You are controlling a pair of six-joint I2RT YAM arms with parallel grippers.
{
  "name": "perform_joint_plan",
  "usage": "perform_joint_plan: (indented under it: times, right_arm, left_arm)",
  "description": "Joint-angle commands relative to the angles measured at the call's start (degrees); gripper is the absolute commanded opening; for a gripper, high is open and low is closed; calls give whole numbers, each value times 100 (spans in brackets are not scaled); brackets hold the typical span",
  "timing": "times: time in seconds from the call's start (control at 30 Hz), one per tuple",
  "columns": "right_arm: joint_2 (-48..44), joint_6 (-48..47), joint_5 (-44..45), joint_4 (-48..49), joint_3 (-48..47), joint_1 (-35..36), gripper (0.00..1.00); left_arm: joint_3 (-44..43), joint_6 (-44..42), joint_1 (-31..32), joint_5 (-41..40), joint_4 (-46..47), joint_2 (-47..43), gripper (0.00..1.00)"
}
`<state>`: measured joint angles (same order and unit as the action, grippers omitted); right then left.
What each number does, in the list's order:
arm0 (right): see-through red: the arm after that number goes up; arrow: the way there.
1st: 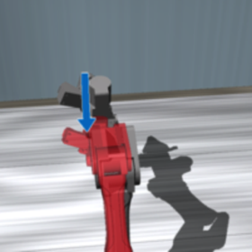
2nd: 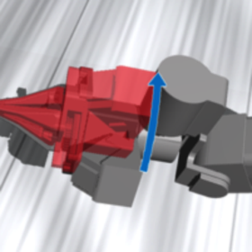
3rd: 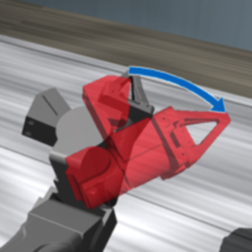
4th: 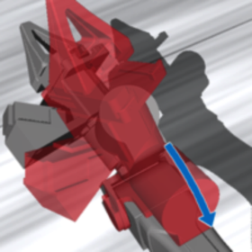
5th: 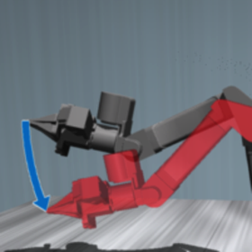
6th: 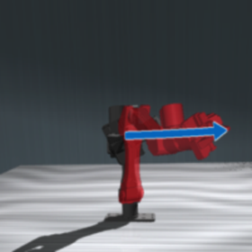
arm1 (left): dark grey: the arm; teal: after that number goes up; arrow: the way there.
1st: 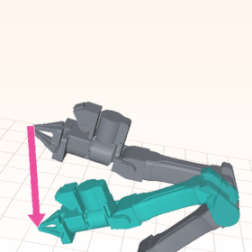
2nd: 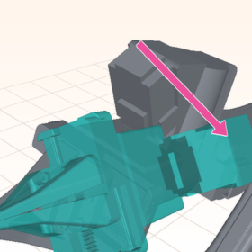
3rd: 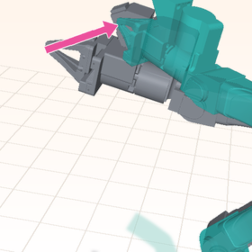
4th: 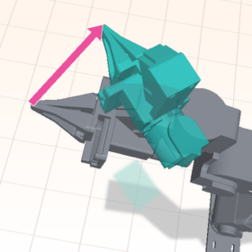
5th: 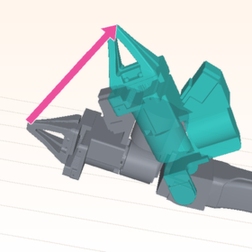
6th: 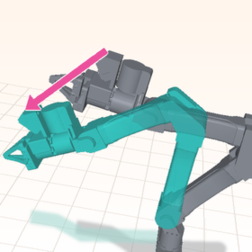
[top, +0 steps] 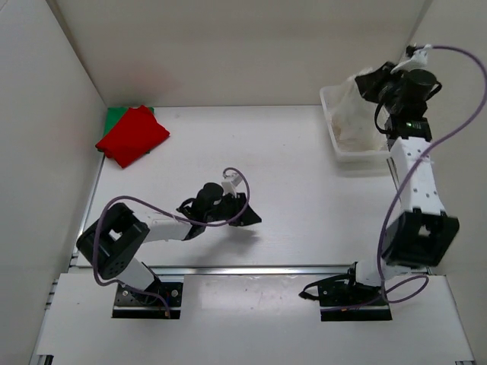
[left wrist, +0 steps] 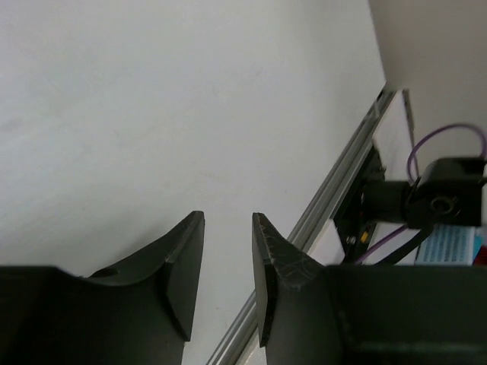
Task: Fold and stack the t-shirts
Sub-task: Grab crumpled tshirt from bin with the right arm, then move the tshirt to the center of the board
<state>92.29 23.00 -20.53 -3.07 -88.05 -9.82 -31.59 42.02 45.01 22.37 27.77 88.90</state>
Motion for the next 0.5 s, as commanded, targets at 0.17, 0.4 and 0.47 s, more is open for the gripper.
perform_joint_plan:
  times: [0.17, 0.4, 0.47]
  right_arm:
    - [-2057, -286, -892, 993, -1284, 2184, 0]
    - [-1794, 533, -1740, 1139, -2200, 2665, 0]
    - [-1855, 1089, -2251, 1886, -1412, 2321, 0]
  left_arm:
    - [294, 306, -1152, -5, 1, -1278, 46]
    - [935, 667, -2277, 92, -34, -2331, 51]
    - [1189, 781, -2593, 101, -105, -2754, 55]
